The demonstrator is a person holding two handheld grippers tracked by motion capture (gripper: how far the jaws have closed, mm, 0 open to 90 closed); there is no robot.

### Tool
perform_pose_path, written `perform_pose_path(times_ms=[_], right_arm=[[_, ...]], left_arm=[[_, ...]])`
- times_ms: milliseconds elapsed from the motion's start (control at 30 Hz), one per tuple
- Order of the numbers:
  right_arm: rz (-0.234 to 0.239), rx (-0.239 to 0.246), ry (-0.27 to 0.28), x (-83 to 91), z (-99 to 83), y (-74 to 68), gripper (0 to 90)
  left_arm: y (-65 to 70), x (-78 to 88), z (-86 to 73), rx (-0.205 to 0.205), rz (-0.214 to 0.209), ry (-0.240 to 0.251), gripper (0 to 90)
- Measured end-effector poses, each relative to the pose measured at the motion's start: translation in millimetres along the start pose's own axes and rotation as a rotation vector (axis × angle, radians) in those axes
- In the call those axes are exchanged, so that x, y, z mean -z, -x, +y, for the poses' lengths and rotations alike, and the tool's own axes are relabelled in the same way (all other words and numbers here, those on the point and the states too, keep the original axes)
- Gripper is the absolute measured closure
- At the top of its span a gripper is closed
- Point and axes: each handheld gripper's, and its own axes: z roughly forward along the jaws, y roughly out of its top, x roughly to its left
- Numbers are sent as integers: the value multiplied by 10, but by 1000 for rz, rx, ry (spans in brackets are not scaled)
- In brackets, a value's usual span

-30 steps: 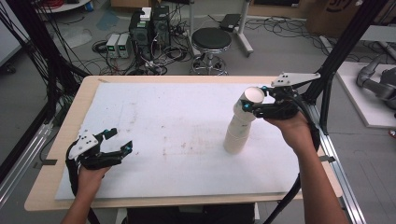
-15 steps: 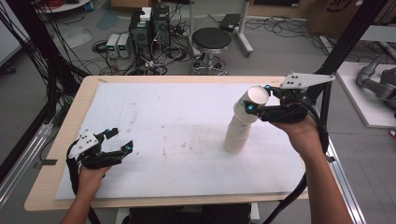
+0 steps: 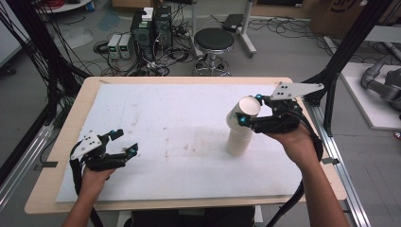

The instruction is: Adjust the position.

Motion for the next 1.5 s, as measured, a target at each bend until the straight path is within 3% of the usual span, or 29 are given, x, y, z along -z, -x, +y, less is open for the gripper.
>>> perform_pose_path(times_ms=[300, 867, 1100, 1500], right_arm=[[46, 9, -9, -151, -78, -122, 343], [148, 21, -41, -551, -403, -352, 344], [173, 25, -43, -623, -433, -413, 344], [220, 28, -59, -768, -469, -491, 343]], left_arm=[[64, -47, 14, -17, -78, -2, 156], [252, -120, 61, -47, -163, -1, 158], [404, -246, 104, -64, -263, -10, 159], [743, -630, 198, -118, -416, -60, 160]])
